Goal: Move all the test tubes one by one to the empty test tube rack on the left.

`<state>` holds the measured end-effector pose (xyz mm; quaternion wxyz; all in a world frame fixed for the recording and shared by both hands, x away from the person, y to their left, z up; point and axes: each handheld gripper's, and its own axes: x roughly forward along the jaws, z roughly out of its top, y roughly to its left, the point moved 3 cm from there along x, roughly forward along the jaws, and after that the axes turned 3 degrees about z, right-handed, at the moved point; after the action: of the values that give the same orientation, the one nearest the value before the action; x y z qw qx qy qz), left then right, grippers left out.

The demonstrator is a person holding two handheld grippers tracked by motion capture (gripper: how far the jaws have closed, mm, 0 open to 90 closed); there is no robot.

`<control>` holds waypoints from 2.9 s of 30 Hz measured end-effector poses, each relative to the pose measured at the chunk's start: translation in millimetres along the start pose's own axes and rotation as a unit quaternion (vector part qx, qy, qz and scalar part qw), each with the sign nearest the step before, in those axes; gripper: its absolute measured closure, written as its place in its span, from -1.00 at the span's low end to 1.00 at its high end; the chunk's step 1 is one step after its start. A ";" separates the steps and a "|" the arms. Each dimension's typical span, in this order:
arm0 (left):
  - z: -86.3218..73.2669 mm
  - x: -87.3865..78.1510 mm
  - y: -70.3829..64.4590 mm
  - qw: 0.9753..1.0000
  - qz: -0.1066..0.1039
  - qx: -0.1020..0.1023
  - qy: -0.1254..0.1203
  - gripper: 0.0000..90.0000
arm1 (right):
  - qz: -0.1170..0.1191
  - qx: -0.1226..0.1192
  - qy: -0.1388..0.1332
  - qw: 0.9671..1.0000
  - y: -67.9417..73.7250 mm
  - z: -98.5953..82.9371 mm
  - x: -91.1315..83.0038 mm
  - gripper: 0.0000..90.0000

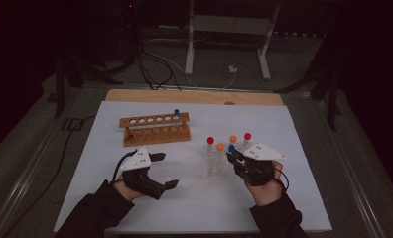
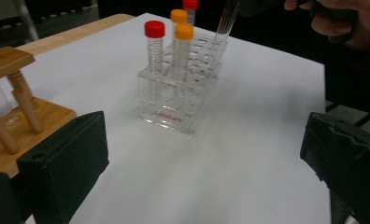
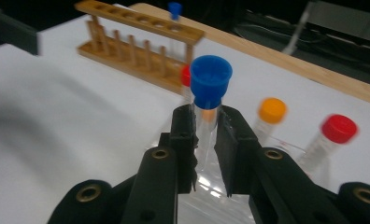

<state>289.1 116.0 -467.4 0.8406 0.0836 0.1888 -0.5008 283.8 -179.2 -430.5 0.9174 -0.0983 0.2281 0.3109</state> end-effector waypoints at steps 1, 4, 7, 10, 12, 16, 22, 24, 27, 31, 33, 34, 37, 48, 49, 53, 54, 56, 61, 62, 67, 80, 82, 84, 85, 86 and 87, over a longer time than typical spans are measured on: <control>0.4 -0.1 -0.2 1.000 0.002 0.001 0.000 -0.96 | 0.006 -0.003 -0.002 1.000 2.9 1.0 -0.7 0.71; 1.2 -0.3 -1.1 1.000 -0.003 0.001 0.000 -0.96 | 0.021 -0.008 -0.006 1.000 11.6 3.4 -2.3 0.71; 1.9 0.4 -3.0 1.000 -0.008 0.005 0.004 -0.96 | 0.042 -0.006 -0.004 0.999 18.2 3.2 -0.7 0.71; 3.5 1.1 -5.5 1.000 -0.017 0.006 0.003 -0.96 | 0.053 -0.011 0.003 0.999 26.7 1.1 2.9 0.71; 4.9 1.3 -6.4 1.000 -0.018 0.008 0.001 -0.96 | 0.061 -0.017 0.005 0.998 32.4 0.0 5.2 0.71; 8.3 1.2 -7.5 1.000 -0.022 0.009 -0.004 -0.95 | 0.078 -0.025 0.015 0.997 43.6 -3.0 10.3 0.71; 14.2 1.0 -10.4 0.999 -0.030 0.011 -0.015 -0.94 | 0.097 -0.037 0.029 0.994 57.0 -7.9 19.2 0.71; 16.3 1.8 -11.9 0.999 -0.033 0.011 -0.019 -0.89 | 0.104 -0.040 0.033 0.993 60.8 -9.4 21.5 0.71; 19.3 3.8 -14.0 0.999 -0.036 0.018 -0.022 -0.81 | 0.114 -0.042 0.039 0.992 66.5 -11.1 24.6 0.71; 24.4 7.1 -17.1 0.998 -0.050 0.023 -0.030 -0.63 | 0.126 -0.044 0.043 0.990 72.4 -12.5 27.7 0.71; 27.3 9.3 -17.7 0.997 -0.060 0.024 -0.033 -0.62 | 0.129 -0.045 0.045 0.990 74.6 -12.8 28.4 0.71; 28.5 10.4 -18.7 0.997 -0.063 0.026 -0.038 -0.55 | 0.129 -0.047 0.045 0.989 75.4 -12.9 28.7 0.71; 32.4 14.6 -21.5 0.996 -0.077 0.030 -0.043 -0.42 | 0.132 -0.046 0.046 0.989 76.4 -13.2 29.1 0.71; 36.0 31.7 -26.9 0.994 -0.093 0.045 -0.038 0.21 | 0.134 -0.046 0.045 0.989 76.2 -12.6 28.3 0.71; 35.9 32.9 -27.3 0.994 -0.094 0.045 -0.038 0.21 | 0.134 -0.046 0.045 0.989 76.2 -12.6 28.3 0.71; 35.2 36.4 -28.0 0.994 -0.097 0.047 -0.033 0.39 | 0.134 -0.048 0.046 0.989 76.9 -12.7 28.5 0.71; 34.9 36.8 -28.2 0.994 -0.094 0.049 -0.034 0.46 | 0.132 -0.047 0.044 0.989 76.5 -12.2 27.8 0.71; 34.4 37.1 -28.5 0.993 -0.099 0.050 -0.033 0.52 | 0.132 -0.047 0.043 0.989 76.0 -12.0 27.6 0.71; 34.0 36.9 -28.6 0.993 -0.095 0.055 -0.037 0.68 | 0.131 -0.046 0.043 0.989 75.2 -12.0 27.4 0.71; 34.0 36.7 -28.4 0.993 -0.094 0.057 -0.037 0.69 | 0.131 -0.046 0.043 0.989 75.2 -12.0 27.4 0.71; 34.6 35.6 -28.4 0.993 -0.088 0.065 -0.037 0.72 | 0.133 -0.046 0.040 0.989 75.0 -11.8 27.4 0.70; 44.6 23.6 -7.6 0.996 -0.048 0.064 -0.050 0.72 | 0.117 -0.040 -0.006 0.992 67.4 -6.1 16.3 -0.14; 47.9 20.2 -0.6 0.996 -0.037 0.063 -0.053 0.72 | 0.113 -0.040 -0.010 0.993 66.1 -4.6 13.3 -0.48; 51.5 17.2 7.0 0.996 -0.023 0.064 -0.052 0.72 | 0.105 -0.039 -0.010 0.994 65.7 -4.3 12.4 -0.68; 53.3 15.7 10.6 0.997 -0.017 0.062 -0.053 0.72 | 0.105 -0.039 -0.010 0.994 65.7 -4.3 12.4 -0.68; 55.3 14.1 14.5 0.997 -0.011 0.061 -0.054 0.72 | 0.106 -0.037 -0.010 0.994 65.6 -4.2 11.9 -0.72; 57.3 12.6 18.1 0.997 -0.005 0.062 -0.054 0.72 | 0.107 -0.034 -0.011 0.994 65.3 -3.9 11.3 -0.80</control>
<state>323.7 95.6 -420.9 0.8404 0.1074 0.1126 -0.5191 250.2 -123.1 -441.8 0.8774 -0.1012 0.2168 0.4159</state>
